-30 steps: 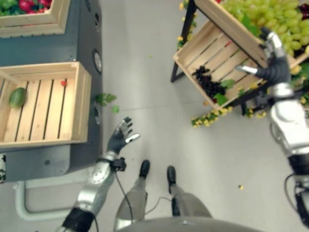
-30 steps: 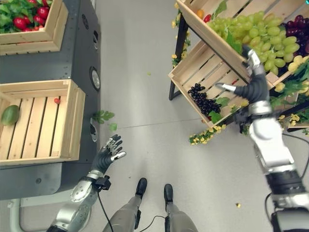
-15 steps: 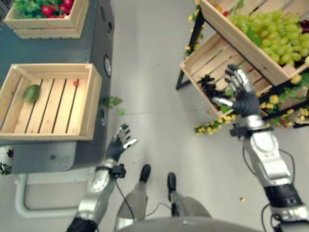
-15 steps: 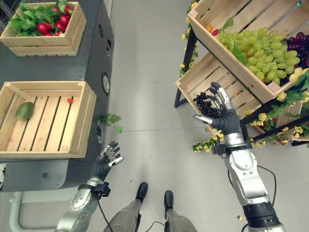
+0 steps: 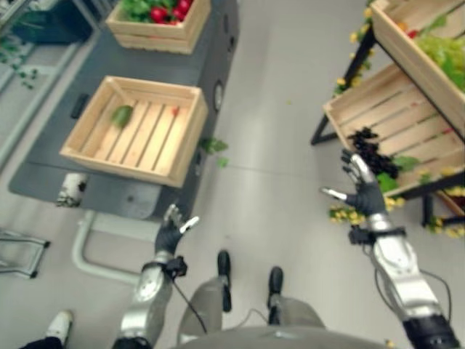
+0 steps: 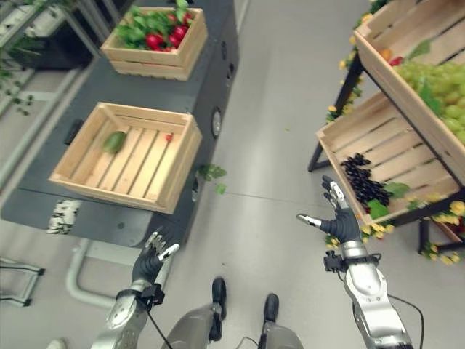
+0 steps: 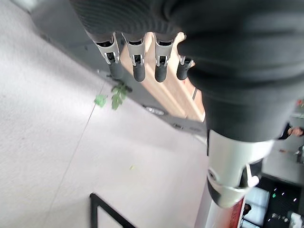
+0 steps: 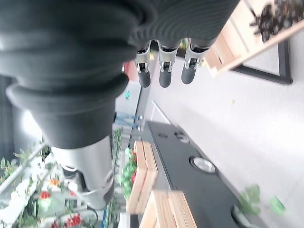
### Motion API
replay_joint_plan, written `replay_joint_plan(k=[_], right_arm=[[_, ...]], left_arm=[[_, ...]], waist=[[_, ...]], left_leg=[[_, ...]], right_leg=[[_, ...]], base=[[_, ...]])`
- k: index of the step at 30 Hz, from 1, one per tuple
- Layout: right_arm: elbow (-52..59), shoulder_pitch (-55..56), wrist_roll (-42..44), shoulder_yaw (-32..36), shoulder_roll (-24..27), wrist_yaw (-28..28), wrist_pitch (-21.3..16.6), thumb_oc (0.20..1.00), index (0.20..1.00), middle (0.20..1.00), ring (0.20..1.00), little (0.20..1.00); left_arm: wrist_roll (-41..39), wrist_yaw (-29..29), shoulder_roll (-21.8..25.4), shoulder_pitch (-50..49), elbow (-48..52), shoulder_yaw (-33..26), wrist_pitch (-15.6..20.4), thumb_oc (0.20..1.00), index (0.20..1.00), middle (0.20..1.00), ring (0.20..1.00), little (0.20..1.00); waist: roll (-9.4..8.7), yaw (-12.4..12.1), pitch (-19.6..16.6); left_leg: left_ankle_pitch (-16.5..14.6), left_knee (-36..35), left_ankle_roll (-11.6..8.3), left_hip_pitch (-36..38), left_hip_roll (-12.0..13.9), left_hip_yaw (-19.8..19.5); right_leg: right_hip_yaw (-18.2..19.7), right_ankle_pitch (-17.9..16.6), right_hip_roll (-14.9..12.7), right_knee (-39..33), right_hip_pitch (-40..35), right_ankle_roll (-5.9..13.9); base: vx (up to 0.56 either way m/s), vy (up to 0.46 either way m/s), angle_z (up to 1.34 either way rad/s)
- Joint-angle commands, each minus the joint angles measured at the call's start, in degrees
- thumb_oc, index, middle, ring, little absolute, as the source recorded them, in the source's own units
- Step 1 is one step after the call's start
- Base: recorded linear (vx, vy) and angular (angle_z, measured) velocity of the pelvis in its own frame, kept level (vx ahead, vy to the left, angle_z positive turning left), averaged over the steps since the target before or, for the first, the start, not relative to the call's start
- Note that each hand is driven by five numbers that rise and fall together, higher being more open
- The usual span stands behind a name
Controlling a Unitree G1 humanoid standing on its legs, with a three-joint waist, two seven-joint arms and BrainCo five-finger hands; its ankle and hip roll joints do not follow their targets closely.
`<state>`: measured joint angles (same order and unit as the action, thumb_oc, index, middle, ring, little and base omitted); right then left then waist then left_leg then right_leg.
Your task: Pick up the fruits from the basket on one side to the basket on the other side
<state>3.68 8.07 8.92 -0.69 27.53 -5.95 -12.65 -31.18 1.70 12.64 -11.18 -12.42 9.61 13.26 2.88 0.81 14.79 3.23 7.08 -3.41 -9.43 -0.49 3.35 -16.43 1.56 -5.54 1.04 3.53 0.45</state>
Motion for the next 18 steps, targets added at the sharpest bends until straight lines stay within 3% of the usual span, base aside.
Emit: replay_joint_plan(k=[1, 4, 5, 6, 8, 14, 16, 18], right_arm=[[-2.27, -1.45, -0.92, 0.34, -1.71, -0.74, -3.63, 1.000, 1.000, 1.000, 1.000, 1.000], [-4.06, -0.17, -0.72, 0.97, -3.61, -2.01, -3.49, 1.000, 1.000, 1.000, 1.000, 1.000], [-4.06, -0.17, -0.72, 0.97, -3.61, -2.01, -3.49, 1.000, 1.000, 1.000, 1.000, 1.000], [-5.76, 0.12, 0.74, 1.27, -4.93, -2.42, -3.40, 1.000, 1.000, 1.000, 1.000, 1.000], [-6.86, -0.14, 0.84, 0.11, -5.68, -1.61, -2.76, 1.000, 1.000, 1.000, 1.000, 1.000], [-12.40, -0.85, 1.89, -2.29, -8.42, -1.52, -1.98, 1.000, 1.000, 1.000, 1.000, 1.000], [-15.20, -1.11, 0.87, -2.94, -8.88, -2.00, -1.36, 1.000, 1.000, 1.000, 1.000, 1.000], [-18.17, -1.47, 0.60, -2.82, -9.34, -2.51, -1.39, 1.000, 1.000, 1.000, 1.000, 1.000]], left_arm=[[-1.16, -0.19, 0.99, 0.99, 1.04, -1.35, 3.40, 1.000, 1.000, 1.000, 1.000, 1.000], [-0.73, -0.06, 0.43, 2.50, 0.27, -0.74, 3.02, 1.000, 1.000, 1.000, 1.000, 1.000], [-0.73, -0.06, 0.43, 2.50, 0.27, -0.74, 3.02, 1.000, 1.000, 1.000, 1.000, 1.000], [0.40, 0.61, 0.37, 3.14, -0.45, -0.49, 3.07, 1.000, 1.000, 1.000, 1.000, 1.000], [0.73, 0.75, 0.59, 2.06, -0.06, -1.32, 2.91, 1.000, 1.000, 1.000, 1.000, 1.000], [2.77, 1.73, 1.82, 0.45, -1.08, -2.80, 1.84, 1.000, 1.000, 1.000, 1.000, 1.000], [3.16, 1.86, 2.47, 0.54, -1.60, -3.03, 1.78, 1.000, 1.000, 1.000, 1.000, 1.000], [3.47, 1.85, 3.43, 1.77, -3.31, -2.47, 1.81, 1.000, 1.000, 1.000, 1.000, 1.000]], waist=[[-3.42, -0.35, -3.64], [-2.09, 1.79, -5.19], [-2.09, 1.79, -5.19], [-1.86, 2.36, -5.17], [-2.24, 2.27, -5.33], [-4.91, -0.43, -5.56], [-5.39, -0.25, -4.95], [-5.73, 1.25, -4.19]], left_leg=[[-13.66, 4.51, 2.01, 4.06, -3.79, 1.54], [-15.55, 3.41, 1.79, 8.87, -2.79, 6.20], [-15.55, 3.41, 1.79, 8.87, -2.79, 6.20], [-14.63, 0.67, 2.37, 9.16, -2.32, 7.02], [-15.32, -0.60, 2.50, 9.97, -2.22, 6.61], [-13.07, -6.67, 4.32, 12.48, -2.47, 5.24], [-11.71, -8.40, 4.37, 12.80, -2.26, 4.01], [-10.40, -8.41, 4.69, 11.59, -2.12, 1.44]], right_leg=[[-2.22, 0.94, 1.03, -2.14, 4.98, 2.73], [-8.51, 2.43, 0.72, -0.69, 5.33, 1.66], [-8.51, 2.43, 0.72, -0.69, 5.33, 1.66], [-11.66, 0.98, -0.49, 0.80, 5.57, 2.41], [-11.15, 0.32, -0.83, 1.93, 5.70, 3.16], [-10.18, -2.29, -1.50, 2.17, 6.25, 4.90], [-7.74, -2.90, -1.67, 4.04, 7.67, 6.20], [3.71, -1.73, -0.30, 7.11, 9.76, 8.11]], base=[[-0.08, -0.011, 0.88], [-0.11, 0.015, 1.22], [-0.08, 0.037, 1.93], [-0.05, 0.085, 1.43], [-0.05, 0.138, 1.09], [-0.06, 0.083, 0.15], [-0.11, 0.069, 0.33], [-0.12, 0.057, 0.73]])
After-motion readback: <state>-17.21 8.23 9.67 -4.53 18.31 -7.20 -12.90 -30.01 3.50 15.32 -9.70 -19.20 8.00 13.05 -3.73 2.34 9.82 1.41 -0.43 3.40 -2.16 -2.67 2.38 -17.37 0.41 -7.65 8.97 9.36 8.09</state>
